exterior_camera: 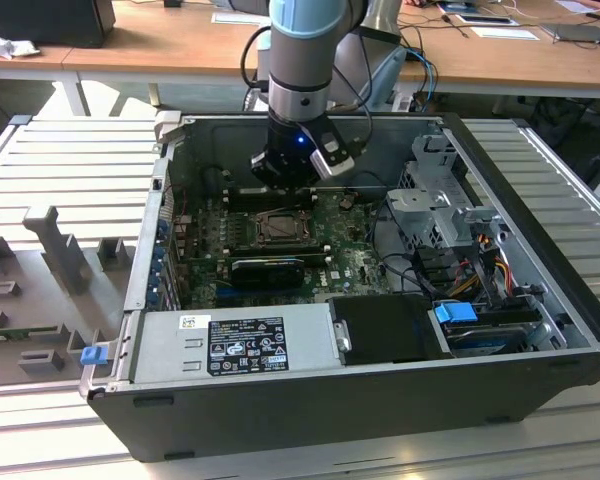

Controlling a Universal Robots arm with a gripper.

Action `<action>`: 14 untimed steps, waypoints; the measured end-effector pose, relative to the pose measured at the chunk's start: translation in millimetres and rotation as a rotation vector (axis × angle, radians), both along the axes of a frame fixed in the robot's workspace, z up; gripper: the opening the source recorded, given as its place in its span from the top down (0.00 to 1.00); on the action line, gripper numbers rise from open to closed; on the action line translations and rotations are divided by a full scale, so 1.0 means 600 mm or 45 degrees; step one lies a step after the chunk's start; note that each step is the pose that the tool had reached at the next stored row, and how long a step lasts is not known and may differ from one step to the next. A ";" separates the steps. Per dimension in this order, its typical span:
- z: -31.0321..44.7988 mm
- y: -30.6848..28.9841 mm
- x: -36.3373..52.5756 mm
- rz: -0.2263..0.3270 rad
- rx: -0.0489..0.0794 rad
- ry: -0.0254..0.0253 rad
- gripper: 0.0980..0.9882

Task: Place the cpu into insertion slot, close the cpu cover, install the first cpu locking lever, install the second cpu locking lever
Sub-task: 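Install the first cpu locking lever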

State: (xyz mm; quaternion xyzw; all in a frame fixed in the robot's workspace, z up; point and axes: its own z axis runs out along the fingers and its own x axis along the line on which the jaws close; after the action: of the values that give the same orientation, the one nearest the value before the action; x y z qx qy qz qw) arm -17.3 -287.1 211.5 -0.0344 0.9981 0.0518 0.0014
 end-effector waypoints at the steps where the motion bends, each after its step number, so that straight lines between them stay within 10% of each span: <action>1: -0.001 0.0000 0.000 0.000 0.000 0.0000 0.99; 14: -0.013 -0.0004 0.004 0.000 -0.003 -0.0001 0.99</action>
State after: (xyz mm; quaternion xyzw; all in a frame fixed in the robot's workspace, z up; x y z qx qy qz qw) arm -15.2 -287.4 203.9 -0.0344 0.9981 0.0506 0.0014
